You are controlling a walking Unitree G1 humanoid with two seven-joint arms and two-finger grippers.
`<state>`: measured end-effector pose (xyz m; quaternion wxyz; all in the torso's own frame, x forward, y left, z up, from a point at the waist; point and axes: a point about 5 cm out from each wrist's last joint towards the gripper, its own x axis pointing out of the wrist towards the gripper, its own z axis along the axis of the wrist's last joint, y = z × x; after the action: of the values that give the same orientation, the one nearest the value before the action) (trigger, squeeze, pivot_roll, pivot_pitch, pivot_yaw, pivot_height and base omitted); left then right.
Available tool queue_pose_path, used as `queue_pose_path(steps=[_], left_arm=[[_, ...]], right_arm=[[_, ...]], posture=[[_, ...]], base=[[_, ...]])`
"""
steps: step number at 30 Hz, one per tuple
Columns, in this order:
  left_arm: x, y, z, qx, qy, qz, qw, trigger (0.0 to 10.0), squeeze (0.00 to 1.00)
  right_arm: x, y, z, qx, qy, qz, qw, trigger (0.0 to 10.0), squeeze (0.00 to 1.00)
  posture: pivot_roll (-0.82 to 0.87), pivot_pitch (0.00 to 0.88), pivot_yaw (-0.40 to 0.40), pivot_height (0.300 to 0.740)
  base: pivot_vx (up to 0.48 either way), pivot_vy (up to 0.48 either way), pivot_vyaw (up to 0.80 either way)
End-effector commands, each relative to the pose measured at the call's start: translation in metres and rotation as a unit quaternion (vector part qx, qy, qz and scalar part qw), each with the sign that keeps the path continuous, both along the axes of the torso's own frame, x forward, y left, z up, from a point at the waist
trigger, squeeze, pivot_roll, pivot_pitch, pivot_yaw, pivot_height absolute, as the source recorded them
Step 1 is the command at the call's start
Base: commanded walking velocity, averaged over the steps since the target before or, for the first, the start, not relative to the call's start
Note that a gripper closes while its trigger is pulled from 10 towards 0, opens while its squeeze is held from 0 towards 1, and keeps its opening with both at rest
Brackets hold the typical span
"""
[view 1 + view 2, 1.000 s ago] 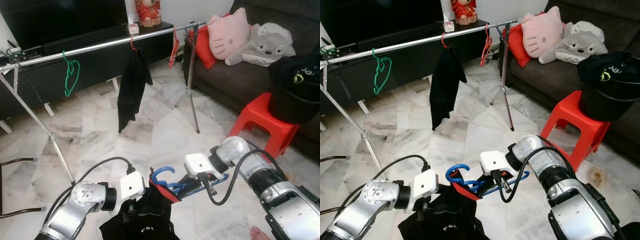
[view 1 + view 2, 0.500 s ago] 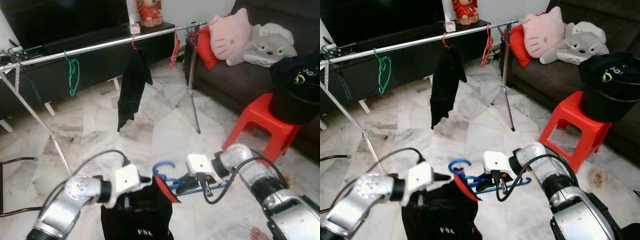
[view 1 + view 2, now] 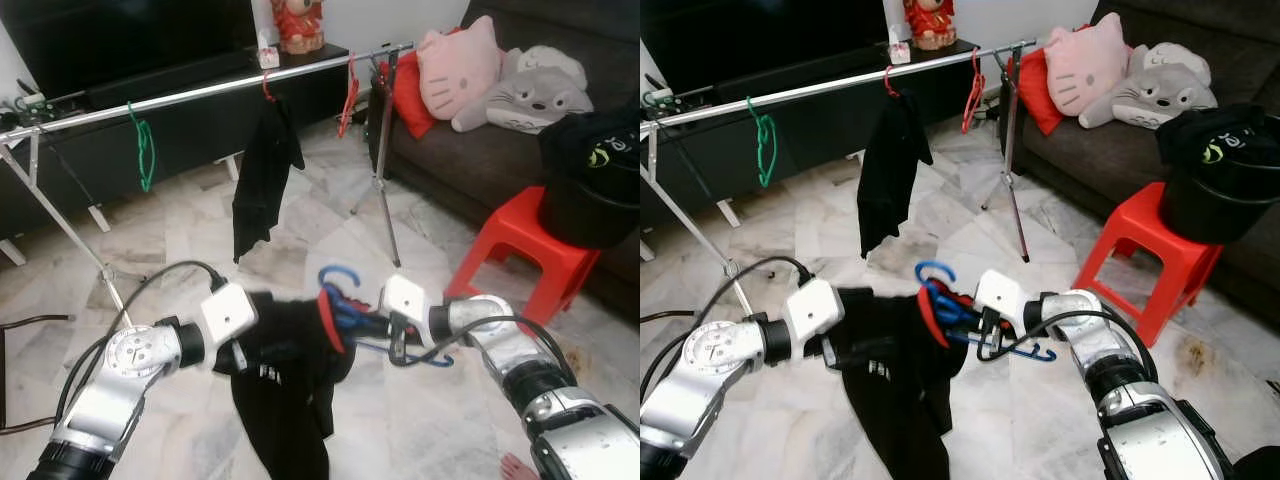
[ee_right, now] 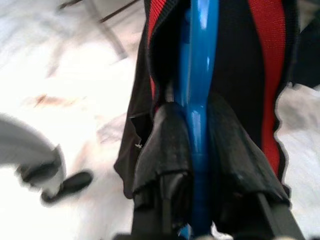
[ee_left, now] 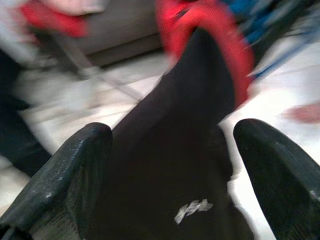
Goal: Hang hanger
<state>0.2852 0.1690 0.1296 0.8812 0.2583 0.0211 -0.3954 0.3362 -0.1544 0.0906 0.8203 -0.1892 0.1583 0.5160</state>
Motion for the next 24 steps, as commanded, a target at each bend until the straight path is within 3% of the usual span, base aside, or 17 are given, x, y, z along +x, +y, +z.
queue_pose_path(steps=[1,2,6,14,15,24], left_arm=[[0.005,0.009,0.002,0.013,-0.029,0.036,0.999,10.0,0.00],[0.009,0.010,-0.002,0.005,-0.043,0.078,0.996,10.0,0.00],[0.009,0.002,-0.017,-0.011,-0.042,0.131,0.990,10.0,0.00],[0.011,-0.002,-0.023,-0.032,-0.049,0.162,0.985,10.0,0.00],[0.011,-0.012,-0.034,-0.061,-0.036,0.189,0.979,10.0,0.00],[0.005,-0.024,-0.059,-0.103,0.036,0.241,0.964,10.0,0.00]], right_arm=[[0.011,0.007,0.021,0.044,-0.039,-0.017,0.998,0.0,0.00],[0.012,0.008,0.026,0.047,-0.052,-0.016,0.997,0.0,0.00],[0.017,0.015,0.037,0.067,-0.072,-0.038,0.994,0.0,0.00],[0.016,0.020,0.043,0.084,-0.078,-0.037,0.993,0.0,0.00],[0.016,0.032,0.049,0.091,-0.087,-0.029,0.992,0.0,0.00],[0.018,0.056,0.070,0.100,-0.105,-0.031,0.989,0.0,0.00]], posture=[[-0.16,0.000,0.036,0.732],[-0.17,0.000,0.035,0.732],[-0.17,0.000,0.035,0.732],[-0.17,0.000,0.035,0.732],[-0.18,0.000,0.043,0.732],[-0.18,0.000,0.049,0.732]], base=[[0.000,0.000,0.00],[0.000,0.000,0.00],[0.000,0.000,0.00],[0.000,0.000,0.00],[0.000,0.000,0.00],[0.000,0.000,0.00]])
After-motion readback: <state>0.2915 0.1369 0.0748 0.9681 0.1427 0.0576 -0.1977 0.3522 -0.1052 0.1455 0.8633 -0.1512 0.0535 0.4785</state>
